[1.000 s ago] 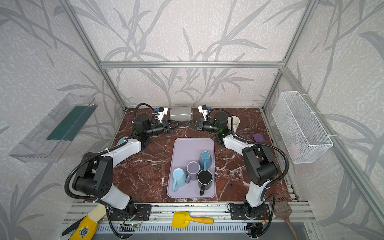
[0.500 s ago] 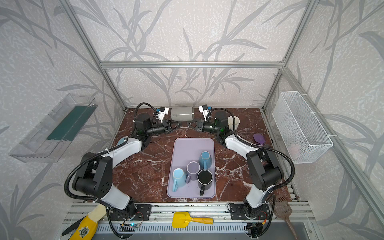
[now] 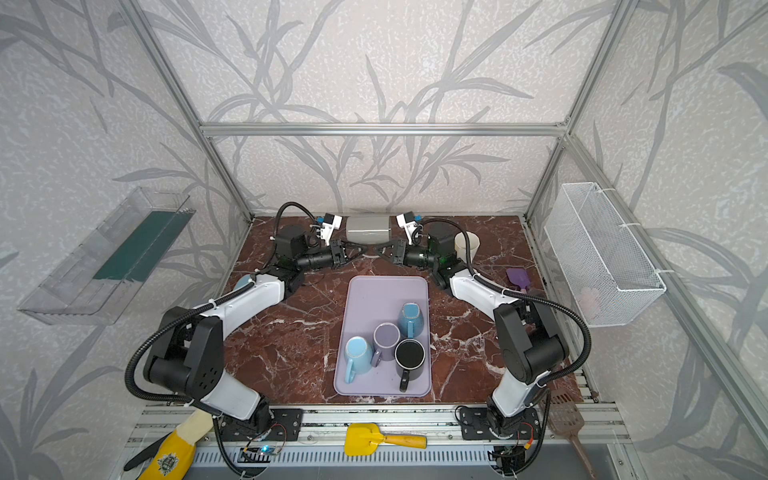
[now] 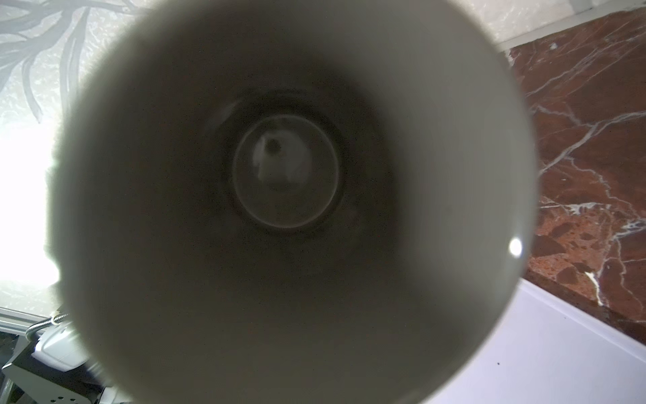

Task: Turn the mug right side up
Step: 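Open the left gripper off the grey mug while the right gripper holds it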

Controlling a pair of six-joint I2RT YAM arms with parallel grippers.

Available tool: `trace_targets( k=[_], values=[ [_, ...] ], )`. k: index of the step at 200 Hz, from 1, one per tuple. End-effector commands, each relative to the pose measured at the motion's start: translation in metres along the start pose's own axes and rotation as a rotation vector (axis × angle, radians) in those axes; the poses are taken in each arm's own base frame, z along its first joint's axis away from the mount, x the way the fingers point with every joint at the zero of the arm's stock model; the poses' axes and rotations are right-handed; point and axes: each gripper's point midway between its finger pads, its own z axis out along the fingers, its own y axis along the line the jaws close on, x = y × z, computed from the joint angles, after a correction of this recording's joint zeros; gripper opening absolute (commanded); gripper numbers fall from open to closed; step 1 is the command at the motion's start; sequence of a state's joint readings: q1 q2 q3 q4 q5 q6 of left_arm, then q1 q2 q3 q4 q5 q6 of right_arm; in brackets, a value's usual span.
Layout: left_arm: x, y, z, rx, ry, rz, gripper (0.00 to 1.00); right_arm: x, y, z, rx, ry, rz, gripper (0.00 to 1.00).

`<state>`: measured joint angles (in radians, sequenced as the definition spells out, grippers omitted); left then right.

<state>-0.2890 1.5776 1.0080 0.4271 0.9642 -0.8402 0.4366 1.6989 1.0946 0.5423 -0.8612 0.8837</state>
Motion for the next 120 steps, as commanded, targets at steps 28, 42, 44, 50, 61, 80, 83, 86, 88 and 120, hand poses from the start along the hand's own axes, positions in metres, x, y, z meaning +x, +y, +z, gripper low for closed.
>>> trace_targets(
  k=[28,42,44,50,61,80,83,86,88,120],
  values=[
    [-0.002,-0.043,-0.001,0.077,0.028,0.138,0.07,-0.020,0.040,-0.006,-0.065,-0.062,-0.123,0.00],
    [-0.001,-0.042,-0.001,0.069,0.035,0.142,0.17,-0.021,0.041,-0.007,-0.064,-0.064,-0.126,0.00],
    [0.000,-0.041,-0.001,0.067,0.036,0.142,0.19,-0.021,0.041,-0.007,-0.065,-0.064,-0.127,0.00],
    [0.000,-0.041,-0.001,0.064,0.037,0.144,0.24,-0.021,0.041,-0.007,-0.062,-0.066,-0.127,0.00],
    [0.001,-0.040,-0.002,0.055,0.038,0.148,0.34,-0.022,0.040,-0.008,-0.057,-0.073,-0.128,0.00],
    [0.001,-0.037,-0.003,0.031,0.039,0.157,0.42,-0.023,0.040,-0.009,-0.051,-0.075,-0.130,0.00],
    [0.001,-0.036,-0.003,0.025,0.040,0.156,0.43,-0.023,0.040,-0.008,-0.051,-0.073,-0.131,0.00],
    [0.002,-0.035,-0.003,0.020,0.042,0.157,0.44,-0.023,0.040,-0.008,-0.051,-0.073,-0.132,0.00],
    [0.002,-0.034,-0.003,0.016,0.043,0.155,0.45,-0.023,0.040,-0.009,-0.049,-0.073,-0.132,0.00],
    [0.005,-0.024,-0.004,-0.046,0.063,0.156,0.50,-0.023,0.039,-0.010,-0.034,-0.069,-0.138,0.00]
  ],
)
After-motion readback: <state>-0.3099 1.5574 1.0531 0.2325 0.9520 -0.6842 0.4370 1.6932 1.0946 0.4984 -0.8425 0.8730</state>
